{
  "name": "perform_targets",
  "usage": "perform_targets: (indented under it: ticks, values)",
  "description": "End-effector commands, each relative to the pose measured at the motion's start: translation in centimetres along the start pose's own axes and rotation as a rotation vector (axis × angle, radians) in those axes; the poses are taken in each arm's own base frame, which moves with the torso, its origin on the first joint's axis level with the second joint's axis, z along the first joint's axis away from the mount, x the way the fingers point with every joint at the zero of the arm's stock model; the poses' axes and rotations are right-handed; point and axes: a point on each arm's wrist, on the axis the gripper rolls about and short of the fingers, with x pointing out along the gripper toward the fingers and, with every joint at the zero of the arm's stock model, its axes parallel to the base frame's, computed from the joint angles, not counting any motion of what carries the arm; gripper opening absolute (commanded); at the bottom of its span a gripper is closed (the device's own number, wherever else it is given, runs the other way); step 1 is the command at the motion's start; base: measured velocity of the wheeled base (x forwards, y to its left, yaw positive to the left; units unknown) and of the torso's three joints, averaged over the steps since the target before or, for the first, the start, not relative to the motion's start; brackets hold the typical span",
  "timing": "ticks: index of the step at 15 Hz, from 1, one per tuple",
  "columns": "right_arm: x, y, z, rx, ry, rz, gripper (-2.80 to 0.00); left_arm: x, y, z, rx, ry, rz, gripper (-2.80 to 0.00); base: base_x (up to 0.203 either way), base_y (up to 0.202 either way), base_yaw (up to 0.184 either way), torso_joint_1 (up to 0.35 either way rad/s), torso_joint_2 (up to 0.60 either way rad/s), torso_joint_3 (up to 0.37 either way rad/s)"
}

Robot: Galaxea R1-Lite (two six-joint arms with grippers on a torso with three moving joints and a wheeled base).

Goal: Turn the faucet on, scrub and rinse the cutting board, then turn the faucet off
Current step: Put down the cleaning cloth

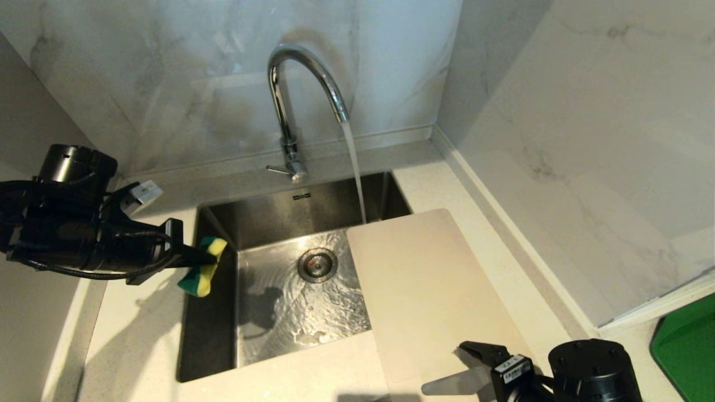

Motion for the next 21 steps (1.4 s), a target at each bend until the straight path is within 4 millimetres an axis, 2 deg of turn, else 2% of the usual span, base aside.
perform_targets:
  ticks: [1,10,11,14,17,21]
  values:
    - [-1.2,-3.4,0.2,0.014,-0.013,-0.134,0.00,0.2,0.1,-0.1,-0.006,0.007,0.002,-2.80,0.000,0.000,0.000,0.000,0.00,0.000]
    - [-6.2,-18.5,1.1,0.063,-0.023,-0.373,0.00,0.3,0.0,-0.2,-0.003,0.011,0.004,-2.80,0.000,0.000,0.000,0.000,0.00,0.000]
    - [-6.7,-19.8,1.2,0.092,-0.022,-0.398,-2.80,0.3,0.0,-0.2,-0.004,0.011,0.002,-2.80,0.000,0.000,0.000,0.000,0.00,0.000]
    - [-8.1,-23.4,1.3,0.207,0.013,-0.496,-2.80,0.4,0.1,-0.2,-0.004,0.015,0.004,-2.80,0.000,0.000,0.000,0.000,0.00,0.000]
    - [-9.6,-26.2,1.3,0.312,0.029,-0.568,-2.80,0.7,0.2,-0.2,-0.009,0.022,0.008,-2.80,0.000,0.000,0.000,0.000,0.00,0.000]
    - [-11.6,-30.9,1.5,0.434,0.001,-0.714,-2.80,0.9,0.3,-0.2,-0.010,0.027,0.010,-2.80,0.000,0.000,0.000,0.000,0.00,0.000]
